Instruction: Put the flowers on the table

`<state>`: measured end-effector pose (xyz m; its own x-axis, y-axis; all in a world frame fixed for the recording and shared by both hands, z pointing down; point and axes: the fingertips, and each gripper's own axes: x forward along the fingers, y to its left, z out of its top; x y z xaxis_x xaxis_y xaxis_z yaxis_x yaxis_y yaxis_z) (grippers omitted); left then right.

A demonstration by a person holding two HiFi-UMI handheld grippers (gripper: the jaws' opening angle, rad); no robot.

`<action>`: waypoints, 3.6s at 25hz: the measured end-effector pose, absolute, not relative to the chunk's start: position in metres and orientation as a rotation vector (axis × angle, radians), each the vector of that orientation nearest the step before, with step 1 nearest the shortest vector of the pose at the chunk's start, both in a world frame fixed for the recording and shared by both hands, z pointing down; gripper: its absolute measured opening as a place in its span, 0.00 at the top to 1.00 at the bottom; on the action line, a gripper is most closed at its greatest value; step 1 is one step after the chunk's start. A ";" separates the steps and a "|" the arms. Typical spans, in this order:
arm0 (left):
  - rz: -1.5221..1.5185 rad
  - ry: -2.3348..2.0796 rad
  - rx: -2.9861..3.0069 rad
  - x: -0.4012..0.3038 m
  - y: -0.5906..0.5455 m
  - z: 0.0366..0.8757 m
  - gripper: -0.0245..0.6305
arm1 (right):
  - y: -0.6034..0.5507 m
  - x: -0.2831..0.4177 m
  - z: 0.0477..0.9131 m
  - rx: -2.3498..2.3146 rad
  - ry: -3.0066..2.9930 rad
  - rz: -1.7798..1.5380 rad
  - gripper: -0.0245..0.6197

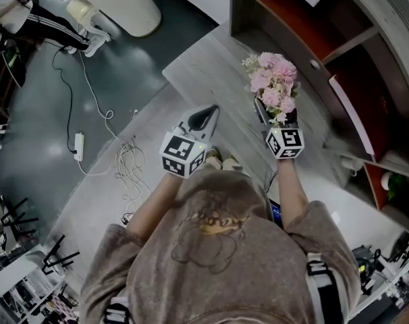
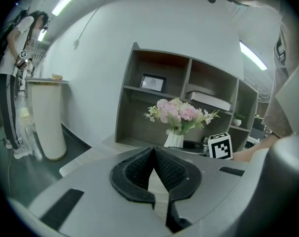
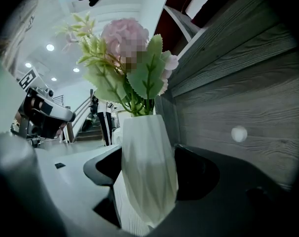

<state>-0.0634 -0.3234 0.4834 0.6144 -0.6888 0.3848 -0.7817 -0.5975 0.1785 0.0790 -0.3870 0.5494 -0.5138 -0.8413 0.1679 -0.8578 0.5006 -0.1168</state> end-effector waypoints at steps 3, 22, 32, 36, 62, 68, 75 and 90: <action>0.399 -1.190 2.502 -0.066 -0.325 0.486 0.93 | -0.389 0.078 0.550 1.495 -2.650 0.280 0.48; 0.368 -1.153 2.497 -0.061 -0.323 0.486 0.93 | -0.373 0.082 0.558 1.498 -2.612 0.302 0.47; 0.355 -1.157 2.495 -0.061 -0.317 0.485 0.93 | -0.372 0.084 0.564 1.511 -2.579 0.342 0.46; 0.349 -1.156 2.496 -0.062 -0.315 0.483 0.93 | -0.368 0.084 0.563 1.507 -2.579 0.335 0.46; 0.250 -0.976 2.594 -0.030 -0.307 0.473 0.93 | -0.301 0.134 0.507 1.726 -2.468 0.347 0.48; 0.248 -0.928 2.646 -0.018 -0.309 0.464 0.93 | -0.276 0.140 0.485 1.773 -2.455 0.338 0.51; 0.246 -0.919 2.710 -0.010 -0.309 0.449 0.93 | -0.251 0.143 0.455 1.824 -2.462 0.304 0.65; 0.172 -0.952 2.774 -0.020 -0.307 0.447 0.93 | -0.233 0.148 0.451 1.960 -2.405 0.243 0.96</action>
